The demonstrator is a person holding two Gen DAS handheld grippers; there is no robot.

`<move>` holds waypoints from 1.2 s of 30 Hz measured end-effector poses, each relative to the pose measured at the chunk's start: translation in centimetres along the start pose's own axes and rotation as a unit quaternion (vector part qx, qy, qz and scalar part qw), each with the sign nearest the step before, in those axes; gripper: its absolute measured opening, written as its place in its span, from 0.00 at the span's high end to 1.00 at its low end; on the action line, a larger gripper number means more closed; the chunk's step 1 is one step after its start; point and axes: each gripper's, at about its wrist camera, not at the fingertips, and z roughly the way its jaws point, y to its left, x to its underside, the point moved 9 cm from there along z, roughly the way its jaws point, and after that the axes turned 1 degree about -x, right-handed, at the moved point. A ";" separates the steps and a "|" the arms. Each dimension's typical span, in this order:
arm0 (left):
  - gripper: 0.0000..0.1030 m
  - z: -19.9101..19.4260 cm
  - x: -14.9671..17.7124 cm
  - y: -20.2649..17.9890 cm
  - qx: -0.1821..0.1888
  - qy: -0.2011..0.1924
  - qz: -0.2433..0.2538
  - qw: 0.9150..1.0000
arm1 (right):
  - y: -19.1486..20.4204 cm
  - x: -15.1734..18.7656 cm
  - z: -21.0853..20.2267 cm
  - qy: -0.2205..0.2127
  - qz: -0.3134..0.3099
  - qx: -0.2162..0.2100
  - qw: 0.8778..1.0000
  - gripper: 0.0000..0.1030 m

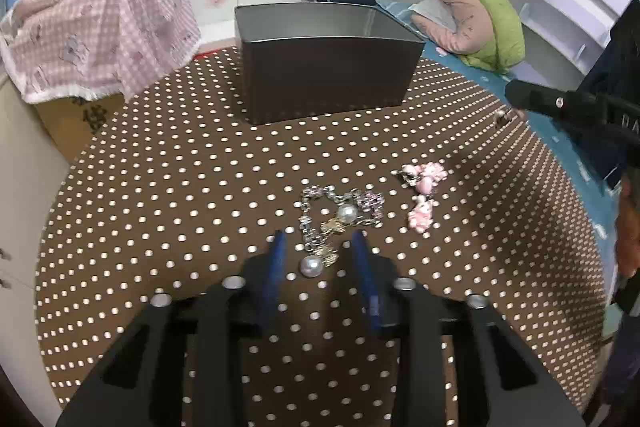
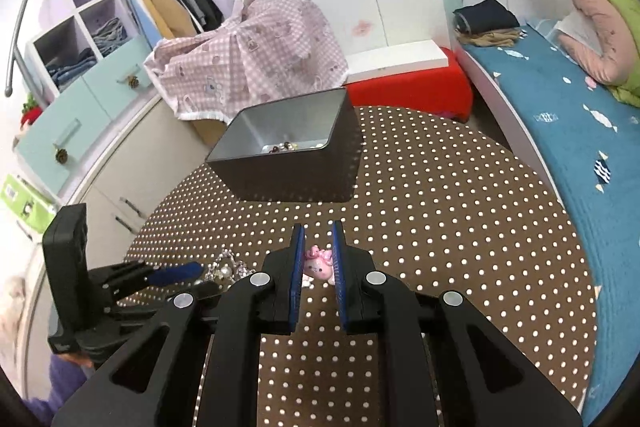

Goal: Organize jewelry
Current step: 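Lift the pink charm and silver chain and carry both toward the tin box, then lower both grippers into the tin box and open them to release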

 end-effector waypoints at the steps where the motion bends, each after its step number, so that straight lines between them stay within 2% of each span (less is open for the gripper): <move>1: 0.90 0.0 0.1 0.2 -0.011 -0.001 0.002 1.000 | 0.0 0.0 0.0 -0.001 0.001 0.001 1.000 0.86; 6: 0.91 -0.4 -0.1 0.9 -0.002 -0.006 -0.017 1.000 | 0.5 -0.2 0.2 0.001 -0.004 -0.002 1.000 0.86; 9: 0.91 -1.7 -1.5 1.2 0.019 -0.026 -0.024 0.999 | 0.9 -0.6 0.1 -0.003 -0.007 -0.002 1.000 0.86; 12: 0.91 -3.6 -3.8 1.2 0.040 -0.054 -0.026 0.997 | 1.3 -1.6 -0.1 -0.011 -0.013 -0.003 1.000 0.86; 13: 0.97 -4.2 -4.8 1.0 0.051 -0.062 -0.025 0.996 | 1.4 -1.9 -0.1 -0.011 -0.014 -0.006 1.000 0.86; 15: 0.97 -5.2 -7.4 0.8 0.064 -0.077 -0.024 0.995 | 1.9 -3.0 -0.2 -0.018 -0.023 -0.006 1.000 0.86; 24: 0.97 -8.3 -14.9 -2.0 0.082 -0.131 0.026 0.988 | 4.3 -8.5 0.4 -0.040 -0.045 -0.020 0.998 0.86; 28: 0.97 -7.4 -17.9 -1.4 0.068 -0.128 0.022 0.989 | 4.9 -10.1 1.8 -0.035 -0.051 -0.017 0.998 0.86; 33: 0.97 -5.6 -19.6 -0.4 0.064 -0.113 0.010 0.991 | 4.7 -11.1 3.8 -0.022 -0.048 -0.012 0.999 0.86; 36: 0.97 -2.5 -19.6 0.7 0.064 -0.075 -0.008 0.995 | 4.4 -11.0 5.4 -0.006 -0.041 -0.013 0.999 0.86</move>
